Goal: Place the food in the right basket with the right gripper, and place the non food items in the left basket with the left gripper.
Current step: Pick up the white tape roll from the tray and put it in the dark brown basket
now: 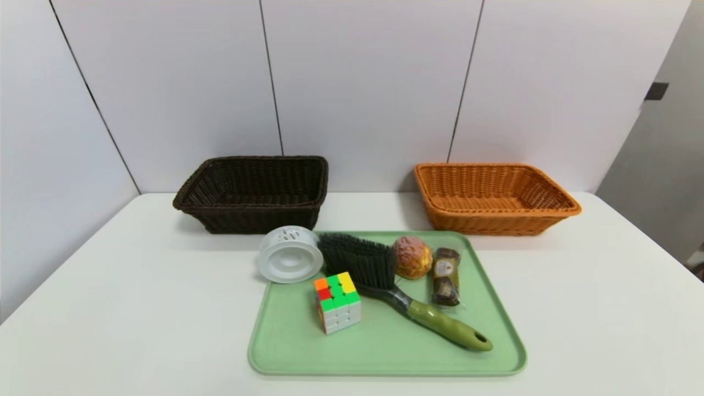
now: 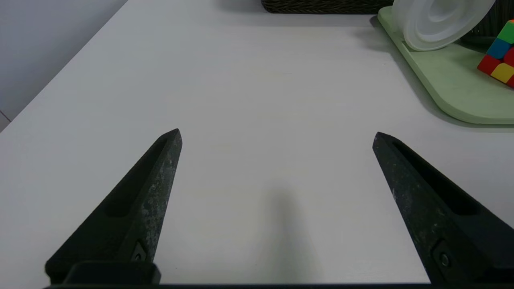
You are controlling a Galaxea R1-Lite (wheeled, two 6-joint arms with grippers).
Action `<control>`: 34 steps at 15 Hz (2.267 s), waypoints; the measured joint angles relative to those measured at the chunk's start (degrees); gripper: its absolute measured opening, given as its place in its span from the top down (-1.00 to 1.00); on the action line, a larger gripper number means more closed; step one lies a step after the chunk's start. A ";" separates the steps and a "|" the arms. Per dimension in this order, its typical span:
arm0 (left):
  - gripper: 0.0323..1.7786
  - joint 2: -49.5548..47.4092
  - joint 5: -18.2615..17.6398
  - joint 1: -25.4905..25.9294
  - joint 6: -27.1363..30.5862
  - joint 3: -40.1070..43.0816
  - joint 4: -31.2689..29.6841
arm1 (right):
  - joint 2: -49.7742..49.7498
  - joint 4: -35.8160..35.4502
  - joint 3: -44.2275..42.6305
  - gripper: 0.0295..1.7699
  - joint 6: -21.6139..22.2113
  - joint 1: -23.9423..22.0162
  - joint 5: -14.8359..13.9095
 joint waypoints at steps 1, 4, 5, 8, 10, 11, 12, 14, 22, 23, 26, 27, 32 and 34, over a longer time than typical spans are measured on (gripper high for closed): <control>-0.90 0.00 -0.02 0.00 0.26 0.00 -0.01 | 0.00 0.09 0.00 -0.92 0.09 0.00 -0.05; -0.90 0.00 -0.05 0.00 0.22 0.00 -0.01 | 0.00 -0.10 0.00 -0.92 -0.12 0.00 -0.02; -0.90 0.00 -0.02 0.00 0.15 0.00 -0.01 | 0.00 -0.02 0.00 -0.92 -0.34 0.00 0.20; -0.90 0.00 0.00 0.00 0.52 0.00 -0.01 | 0.00 -0.05 0.00 -0.92 -0.26 0.00 0.06; -0.90 0.00 0.00 0.00 0.72 -0.02 0.00 | 0.00 0.00 0.00 -0.92 -0.52 0.00 0.24; -0.90 0.00 0.00 0.00 0.69 -0.02 0.00 | 0.00 -0.07 0.00 -0.92 -0.26 0.00 0.17; -0.90 0.00 0.02 0.00 0.72 -0.05 0.02 | 0.00 -0.07 0.00 -0.92 -0.09 0.00 0.06; -0.90 0.00 -0.17 -0.02 1.16 -0.27 0.35 | 0.00 -0.39 -0.13 -0.92 -1.50 0.00 0.41; -0.90 5.97 -0.33 -0.09 -2.86 -16.40 14.41 | 1.63 16.15 -18.54 -0.92 -1.27 -0.02 -0.33; -0.90 8.77 -0.38 -0.11 -3.25 -18.58 14.52 | 3.29 17.57 -21.19 -0.92 -1.13 -0.05 -0.52; -0.90 18.25 -1.07 -0.13 -3.89 -25.42 14.65 | 10.11 18.44 -26.38 -0.92 -1.05 -0.07 -0.96; -0.90 21.64 -1.57 -0.13 -4.05 -27.81 14.52 | 12.69 18.51 -27.45 -0.92 -1.00 -0.07 -1.02; -0.90 39.77 -6.01 -0.13 -4.00 -39.01 12.12 | 24.95 18.48 -31.22 -0.92 -0.91 -0.29 -1.18; -0.90 47.21 -6.58 -0.13 -3.85 -42.80 10.47 | 29.76 18.44 -34.06 -0.92 -0.67 -0.54 -1.18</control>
